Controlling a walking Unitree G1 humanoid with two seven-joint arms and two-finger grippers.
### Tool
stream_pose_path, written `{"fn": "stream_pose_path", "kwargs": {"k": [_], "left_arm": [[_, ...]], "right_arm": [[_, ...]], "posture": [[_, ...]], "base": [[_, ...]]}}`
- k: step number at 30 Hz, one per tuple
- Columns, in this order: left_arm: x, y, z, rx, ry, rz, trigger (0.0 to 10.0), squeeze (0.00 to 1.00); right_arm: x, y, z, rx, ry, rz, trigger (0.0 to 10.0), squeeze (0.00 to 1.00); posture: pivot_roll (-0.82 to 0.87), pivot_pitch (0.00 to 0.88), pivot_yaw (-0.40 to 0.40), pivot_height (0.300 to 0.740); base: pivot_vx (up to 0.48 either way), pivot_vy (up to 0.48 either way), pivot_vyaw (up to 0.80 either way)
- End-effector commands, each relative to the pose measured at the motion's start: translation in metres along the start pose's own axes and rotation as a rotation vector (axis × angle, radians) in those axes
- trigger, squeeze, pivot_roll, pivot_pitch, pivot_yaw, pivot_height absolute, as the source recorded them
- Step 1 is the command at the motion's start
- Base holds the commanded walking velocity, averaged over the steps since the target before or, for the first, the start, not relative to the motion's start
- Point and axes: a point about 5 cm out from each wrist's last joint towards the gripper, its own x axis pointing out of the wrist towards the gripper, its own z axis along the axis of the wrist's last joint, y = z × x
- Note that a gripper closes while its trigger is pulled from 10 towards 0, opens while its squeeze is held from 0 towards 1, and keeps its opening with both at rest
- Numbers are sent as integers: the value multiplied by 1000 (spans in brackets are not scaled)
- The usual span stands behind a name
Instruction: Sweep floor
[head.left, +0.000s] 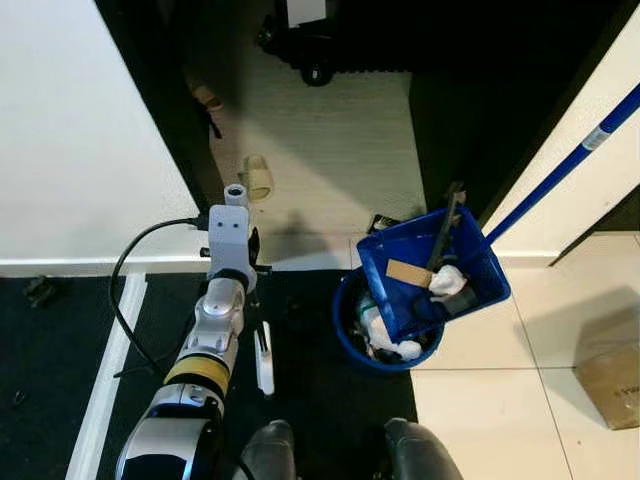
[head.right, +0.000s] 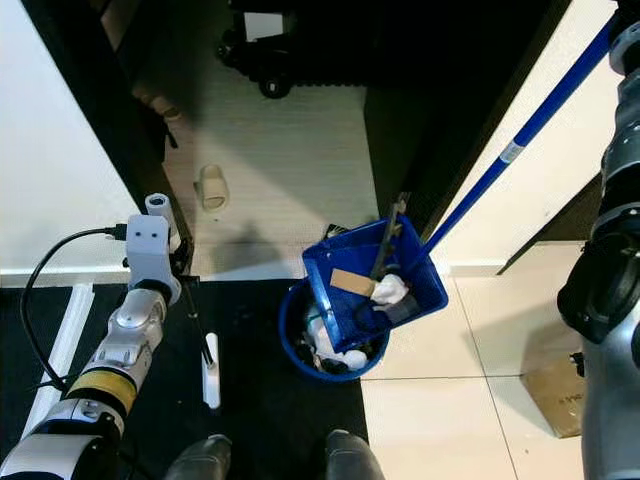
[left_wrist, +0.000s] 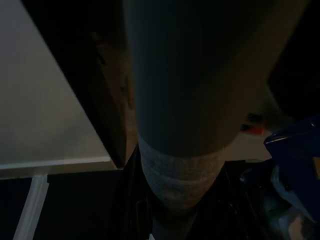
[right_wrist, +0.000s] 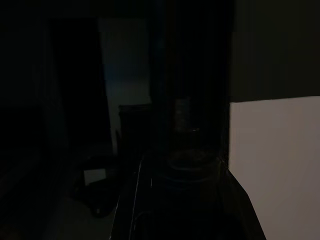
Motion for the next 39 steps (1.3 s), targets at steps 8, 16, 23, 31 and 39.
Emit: {"fn": "stream_pose_path", "kwargs": {"k": [8,16,23,31,39], "left_arm": [[-2,7,-3,26,4,18,10000,0],[-3,7,-4,26,2,24,10000,0],[-5,8,-6,28,7,29,10000,0],[-5,9,-6,26,6,36,10000,0],[-7,10,-7,23,7,42,10000,0]], "right_arm": [[-8,10,-9,-163,-95,-8,10000,0],[-18,30,-28,-254,-130,38,10000,0],[-31,66,-54,-257,-163,82,10000,0],[-47,119,-73,-190,-204,163,10000,0],[-63,164,-76,-116,-262,273,10000,0]], "posture": [[5,40,-29,740],[8,44,-30,740],[8,52,-27,740],[15,61,-34,740],[13,59,-40,740]], "base": [[0,0,0],[0,0,0],[0,0,0],[0,0,0],[0,0,0]]}}
